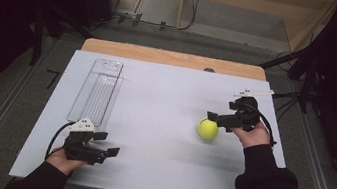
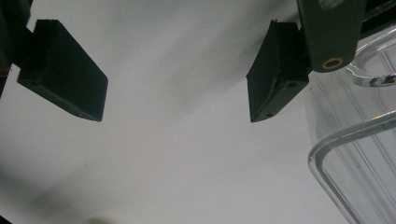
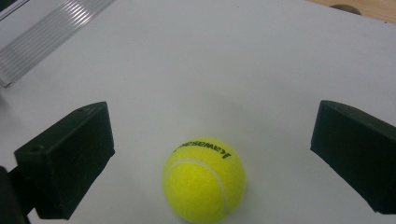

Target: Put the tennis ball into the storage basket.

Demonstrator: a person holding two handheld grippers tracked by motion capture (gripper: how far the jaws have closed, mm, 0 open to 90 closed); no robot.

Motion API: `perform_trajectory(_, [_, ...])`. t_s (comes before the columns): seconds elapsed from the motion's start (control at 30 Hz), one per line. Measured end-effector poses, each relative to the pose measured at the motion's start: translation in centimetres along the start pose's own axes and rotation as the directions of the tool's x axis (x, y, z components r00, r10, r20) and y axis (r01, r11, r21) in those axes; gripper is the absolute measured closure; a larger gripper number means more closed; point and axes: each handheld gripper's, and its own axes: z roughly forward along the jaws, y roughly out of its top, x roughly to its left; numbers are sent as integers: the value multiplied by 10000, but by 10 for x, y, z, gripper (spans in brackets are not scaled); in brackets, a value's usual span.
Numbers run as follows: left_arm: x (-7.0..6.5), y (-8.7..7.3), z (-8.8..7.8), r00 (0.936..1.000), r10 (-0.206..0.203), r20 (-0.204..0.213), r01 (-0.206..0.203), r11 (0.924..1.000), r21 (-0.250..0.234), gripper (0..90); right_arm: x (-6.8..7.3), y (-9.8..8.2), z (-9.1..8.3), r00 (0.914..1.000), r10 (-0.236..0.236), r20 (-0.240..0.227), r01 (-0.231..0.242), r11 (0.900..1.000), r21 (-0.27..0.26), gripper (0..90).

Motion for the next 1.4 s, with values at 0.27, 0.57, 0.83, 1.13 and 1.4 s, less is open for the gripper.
perform_trajectory(0.27, [1,0,-1,10000,-8,23,8,10000,-27,211,-5,3,8,9998,172,86,-174,9996,200,0])
perform_trajectory(0.57, [1,0,-1,10000,-25,17,25,10000,19,211,-6,-2,14,9992,390,81,-392,9989,269,0])
perform_trajectory(0.83, [3,0,-1,10000,-50,-4,50,10000,-26,211,-2,-11,23,9995,254,201,-261,9990,352,0])
perform_trajectory(1.13, [2,0,-1,10000,-29,33,29,10000,-18,211,-1,-18,31,9993,265,276,-274,9991,332,0])
perform_trajectory(1.4, [2,0,-1,10000,-16,18,16,10000,-24,211,-1,-23,38,9983,523,255,-531,9981,321,0])
